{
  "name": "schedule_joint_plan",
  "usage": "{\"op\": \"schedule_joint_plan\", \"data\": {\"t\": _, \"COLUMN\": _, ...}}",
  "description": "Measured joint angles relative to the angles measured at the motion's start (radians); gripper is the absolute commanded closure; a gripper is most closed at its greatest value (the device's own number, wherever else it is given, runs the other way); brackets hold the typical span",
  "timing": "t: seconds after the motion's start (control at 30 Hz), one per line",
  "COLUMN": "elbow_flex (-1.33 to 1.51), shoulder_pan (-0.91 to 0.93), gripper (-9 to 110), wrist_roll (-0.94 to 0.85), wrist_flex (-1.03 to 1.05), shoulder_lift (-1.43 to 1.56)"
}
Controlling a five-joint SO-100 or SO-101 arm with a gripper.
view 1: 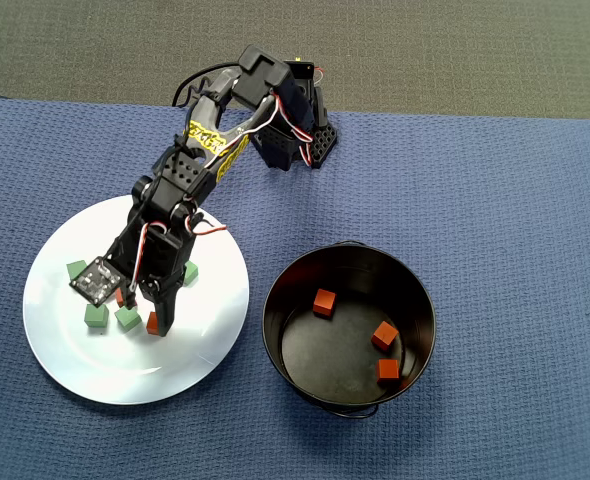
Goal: Pick up the red cubes from the white plate and place them in the black recipient
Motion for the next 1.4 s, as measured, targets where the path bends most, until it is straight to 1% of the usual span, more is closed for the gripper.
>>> {"op": "schedule_joint_plan", "data": {"t": 0.37, "elbow_flex": -0.170, "shoulder_pan": -0.041, "gripper": 83, "wrist_roll": -0.002, "wrist_flex": -0.003, "shoulder_lift": -0.175}}
{"op": "schedule_joint_plan", "data": {"t": 0.6, "elbow_flex": -0.219, "shoulder_pan": -0.041, "gripper": 83, "wrist_roll": -0.002, "wrist_flex": -0.003, "shoulder_lift": -0.239}}
{"op": "schedule_joint_plan", "data": {"t": 0.93, "elbow_flex": -0.219, "shoulder_pan": -0.041, "gripper": 83, "wrist_roll": -0.006, "wrist_flex": -0.006, "shoulder_lift": -0.253}}
{"op": "schedule_joint_plan", "data": {"t": 1.27, "elbow_flex": -0.100, "shoulder_pan": -0.046, "gripper": 82, "wrist_roll": -0.038, "wrist_flex": -0.034, "shoulder_lift": -0.222}}
{"op": "schedule_joint_plan", "data": {"t": 1.4, "elbow_flex": -0.095, "shoulder_pan": -0.046, "gripper": 82, "wrist_roll": -0.044, "wrist_flex": -0.035, "shoulder_lift": -0.218}}
